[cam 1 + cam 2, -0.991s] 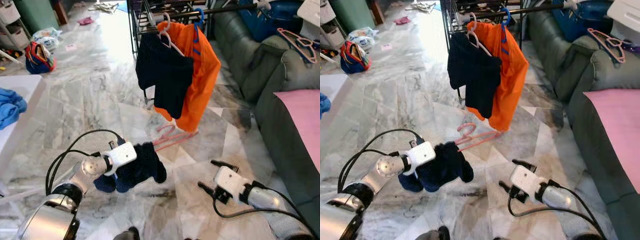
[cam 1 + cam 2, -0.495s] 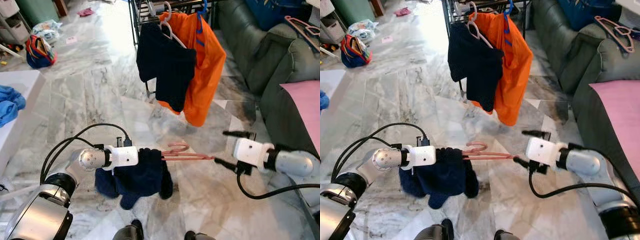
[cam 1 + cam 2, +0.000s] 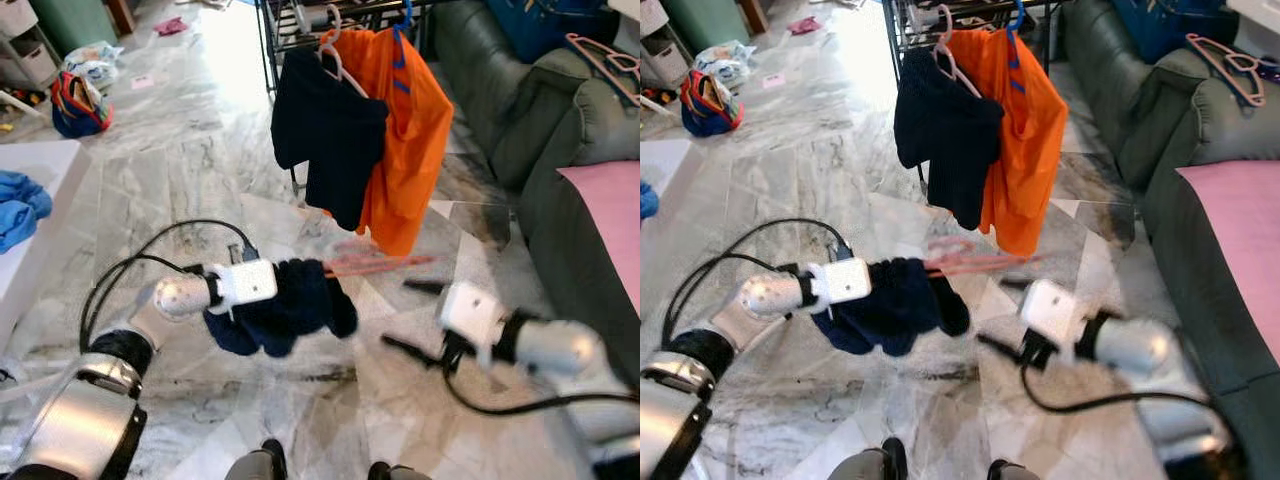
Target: Hang hanger
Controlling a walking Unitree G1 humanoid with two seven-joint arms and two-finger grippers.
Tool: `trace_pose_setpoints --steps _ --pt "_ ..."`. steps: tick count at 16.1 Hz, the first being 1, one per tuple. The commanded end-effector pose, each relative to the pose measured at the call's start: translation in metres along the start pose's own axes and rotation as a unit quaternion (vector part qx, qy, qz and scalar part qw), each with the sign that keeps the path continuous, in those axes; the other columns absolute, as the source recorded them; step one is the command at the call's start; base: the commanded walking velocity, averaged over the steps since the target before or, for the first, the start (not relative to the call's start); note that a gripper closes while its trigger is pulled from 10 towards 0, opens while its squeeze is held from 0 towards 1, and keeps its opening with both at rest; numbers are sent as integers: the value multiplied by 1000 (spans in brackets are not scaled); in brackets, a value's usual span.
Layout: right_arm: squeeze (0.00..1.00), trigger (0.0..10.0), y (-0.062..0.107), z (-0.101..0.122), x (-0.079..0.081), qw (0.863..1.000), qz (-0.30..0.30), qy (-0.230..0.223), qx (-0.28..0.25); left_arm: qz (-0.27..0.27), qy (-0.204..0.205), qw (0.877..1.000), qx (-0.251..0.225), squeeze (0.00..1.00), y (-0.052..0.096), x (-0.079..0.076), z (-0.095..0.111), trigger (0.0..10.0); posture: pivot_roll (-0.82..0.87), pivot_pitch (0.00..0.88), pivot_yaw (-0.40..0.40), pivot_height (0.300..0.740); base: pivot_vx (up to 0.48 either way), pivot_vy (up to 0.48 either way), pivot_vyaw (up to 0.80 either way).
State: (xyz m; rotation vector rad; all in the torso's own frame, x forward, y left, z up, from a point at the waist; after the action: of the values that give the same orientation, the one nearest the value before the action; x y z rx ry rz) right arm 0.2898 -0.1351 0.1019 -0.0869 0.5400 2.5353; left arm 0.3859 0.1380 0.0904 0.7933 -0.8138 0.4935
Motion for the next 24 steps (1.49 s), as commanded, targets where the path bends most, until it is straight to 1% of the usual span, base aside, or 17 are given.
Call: trace_pose_setpoints --steps 1,2,3,5,7,8,9,10,11,12,13,14,16,18,20,22,24 --pt "0 10000 -2 0 6 1000 8 -5 2 20 7 1000 0 0 5 15 -1 10000 -26 188 54 740 0 0 0" --pt "0 10000 -5 -2 8 1000 7 -23 -6 19 16 1000 -7 0 5 18 0 10000 -27 186 53 740 0 0 0" --pt "0 10000 -12 -9 13 996 -6 -81 -25 -3 37 999 -40 0 8 24 8 10000 -21 187 54 740 0 0 0" --pt "0 10000 -16 -17 12 994 -24 -100 -28 -19 43 997 -57 0 11 28 13 10000 -19 189 55 740 0 0 0" --pt "0 10000 -19 -39 -3 983 -96 -153 -35 -72 57 990 -103 0 21 36 24 10000 -8 196 62 740 0 0 0" --pt "0 10000 -19 -41 -4 982 -103 -154 -35 -77 60 989 -108 0 22 37 25 10000 -8 197 63 740 0 0 0" --pt "0 10000 -21 -44 -3 980 -104 -165 -36 -77 71 987 -122 0 25 44 30 10000 -5 198 64 740 0 0 0" --pt "0 10000 -25 -45 -1 977 -106 -182 -44 -84 77 984 -137 0 32 54 33 10000 -3 201 66 740 0 0 0" --pt "0 10000 -26 -46 -1 975 -108 -189 -48 -84 76 984 -138 0 33 56 33 10000 -3 202 67 740 0 0 0" --pt "0 10000 -29 -49 -2 972 -114 -199 -51 -86 86 981 -150 0 36 60 37 10000 -2 204 65 740 0 0 0" --pt "0 10000 -32 -55 -2 969 -117 -211 -50 -81 98 976 -175 0 38 67 46 10000 -2 205 64 740 0 0 0" --pt "0 10000 -35 -58 -1 967 -119 -220 -50 -83 102 973 -192 0 39 69 53 10000 1 205 63 740 0 0 0" --pt "0 10000 -39 -62 -4 964 -135 -223 -46 -97 107 964 -225 0 42 70 68 10000 5 207 64 740 0 0 0" --pt "0 10000 -41 -64 -17 955 -174 -233 -54 -113 114 953 -255 0 47 71 82 10000 13 208 66 740 0 0 0" --pt "0 10000 -40 -62 -32 946 -211 -236 -67 -127 119 947 -271 0 50 69 91 10000 19 207 69 740 0 0 0" --pt "0 10000 -37 -50 -38 945 -202 -238 -95 -131 123 947 -266 0 51 66 89 10000 22 206 70 740 0 0 0" --pt "0 10000 -29 -48 -38 947 -177 -246 -107 -131 130 949 -256 0 51 63 87 10000 21 206 70 740 0 0 0"
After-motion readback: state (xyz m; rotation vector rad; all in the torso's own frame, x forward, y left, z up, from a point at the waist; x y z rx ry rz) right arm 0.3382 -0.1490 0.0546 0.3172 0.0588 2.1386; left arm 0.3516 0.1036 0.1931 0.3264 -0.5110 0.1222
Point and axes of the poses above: a point about 5 cm out from each wrist's last joint towards the gripper, its own y axis pointing back from the gripper into the wrist, its own z axis along the axis of the wrist's last joint, x = y × z, the point moved 5 cm from there along -y, pointing out of the wrist towards the gripper, and after that the axes turned 12 degrees about -y, right-handed, at the moved point
